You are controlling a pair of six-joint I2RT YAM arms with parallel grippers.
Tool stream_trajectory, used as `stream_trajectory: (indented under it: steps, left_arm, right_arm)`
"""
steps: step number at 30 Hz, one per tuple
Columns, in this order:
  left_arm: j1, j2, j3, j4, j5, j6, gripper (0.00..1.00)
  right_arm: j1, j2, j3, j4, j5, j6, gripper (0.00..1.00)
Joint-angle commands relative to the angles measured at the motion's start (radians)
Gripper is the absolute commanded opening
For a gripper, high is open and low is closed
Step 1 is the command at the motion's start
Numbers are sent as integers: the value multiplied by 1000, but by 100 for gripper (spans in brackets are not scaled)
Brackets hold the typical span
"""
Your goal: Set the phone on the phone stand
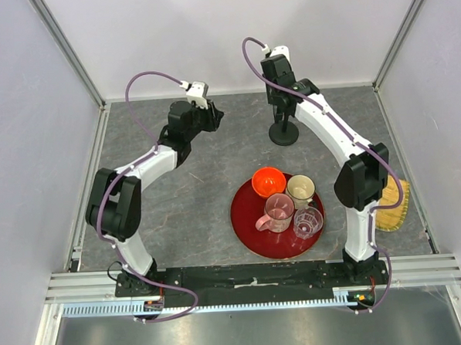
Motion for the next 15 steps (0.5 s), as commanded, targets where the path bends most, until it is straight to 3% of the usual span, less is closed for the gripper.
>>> stream_trajectory:
  steps: [1,4,6,10,15]
  left_arm:
    - [12,81,91,15,210,-47,40]
    - [18,155,179,8,461,-26,40]
    - [20,168,205,16,539,-20,40]
    - [35,112,115,137,559,-47,40]
    - [78,45,24,200,571,-51,41]
  right_arm:
    - [-17,-57,-29,-24,-44,-43,0]
    - [-23,-118,-116,53,-270,-153,0]
    - [-45,-156,-165,56,-402,-285,0]
    - [-83,-216,-237,89,-790,-427,0]
    - [-88,-235,-285,83,-1067,-618,0]
